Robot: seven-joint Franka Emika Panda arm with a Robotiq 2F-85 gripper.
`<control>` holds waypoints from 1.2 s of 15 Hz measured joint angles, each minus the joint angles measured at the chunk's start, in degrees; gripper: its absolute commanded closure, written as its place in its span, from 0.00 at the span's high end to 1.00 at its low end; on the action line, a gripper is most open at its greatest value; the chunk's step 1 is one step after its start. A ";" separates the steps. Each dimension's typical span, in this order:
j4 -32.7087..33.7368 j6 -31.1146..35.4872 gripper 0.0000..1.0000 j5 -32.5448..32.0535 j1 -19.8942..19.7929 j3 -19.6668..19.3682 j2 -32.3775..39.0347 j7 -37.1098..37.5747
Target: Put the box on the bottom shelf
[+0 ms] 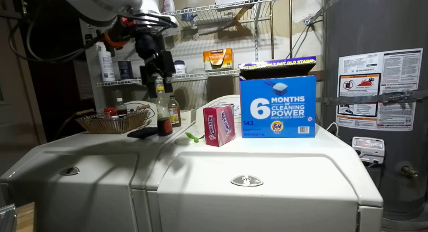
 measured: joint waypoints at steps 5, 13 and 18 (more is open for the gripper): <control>4.75 10.93 1.00 3.40 0.03 -2.48 7.93 -2.98; 13.63 19.22 1.00 11.86 0.09 -3.66 20.78 -9.19; 17.45 21.82 1.00 14.94 0.09 -3.37 26.68 -12.11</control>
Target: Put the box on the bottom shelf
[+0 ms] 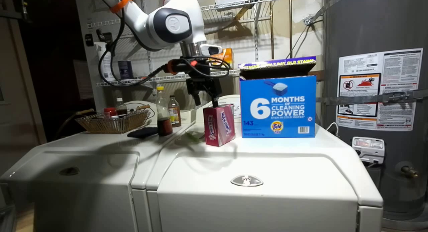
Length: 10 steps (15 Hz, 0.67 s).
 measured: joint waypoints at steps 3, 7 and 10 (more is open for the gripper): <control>1.03 0.18 1.00 0.60 0.00 0.13 1.33 -0.83; 1.15 0.18 1.00 0.62 0.00 0.13 1.36 -0.93; 1.12 0.19 1.00 0.62 0.00 0.24 1.44 -1.21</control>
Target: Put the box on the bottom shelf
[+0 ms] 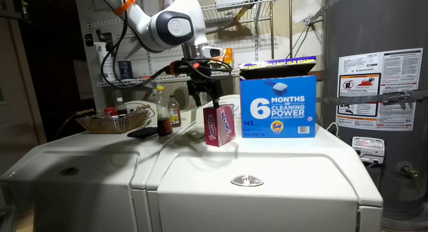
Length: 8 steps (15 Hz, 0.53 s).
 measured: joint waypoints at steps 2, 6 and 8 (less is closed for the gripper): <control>0.00 0.58 1.00 0.00 0.00 0.24 0.27 -0.59; 0.00 2.90 1.00 -0.02 0.01 0.54 1.46 -1.69; 0.03 3.84 1.00 -0.02 0.00 0.54 2.23 -1.89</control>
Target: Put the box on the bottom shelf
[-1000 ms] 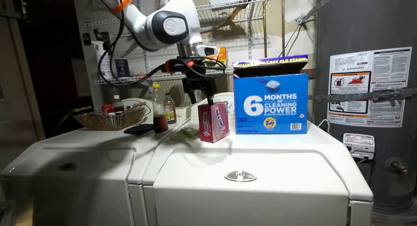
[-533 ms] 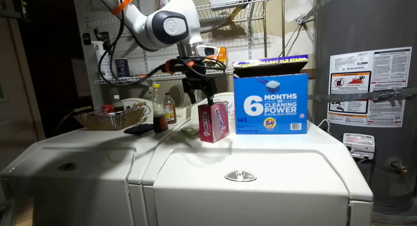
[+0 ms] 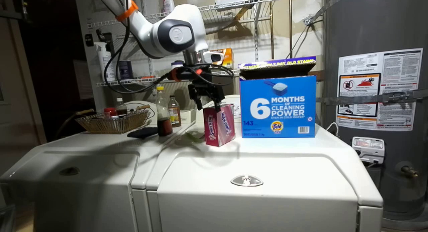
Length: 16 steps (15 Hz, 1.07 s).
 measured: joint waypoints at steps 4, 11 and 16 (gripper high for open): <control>0.04 0.41 0.59 0.00 -0.01 0.00 1.32 -0.08; 0.10 2.22 0.85 -0.11 -0.02 0.00 2.15 -0.26; 0.45 3.54 0.89 -0.11 -0.04 0.00 2.94 -0.88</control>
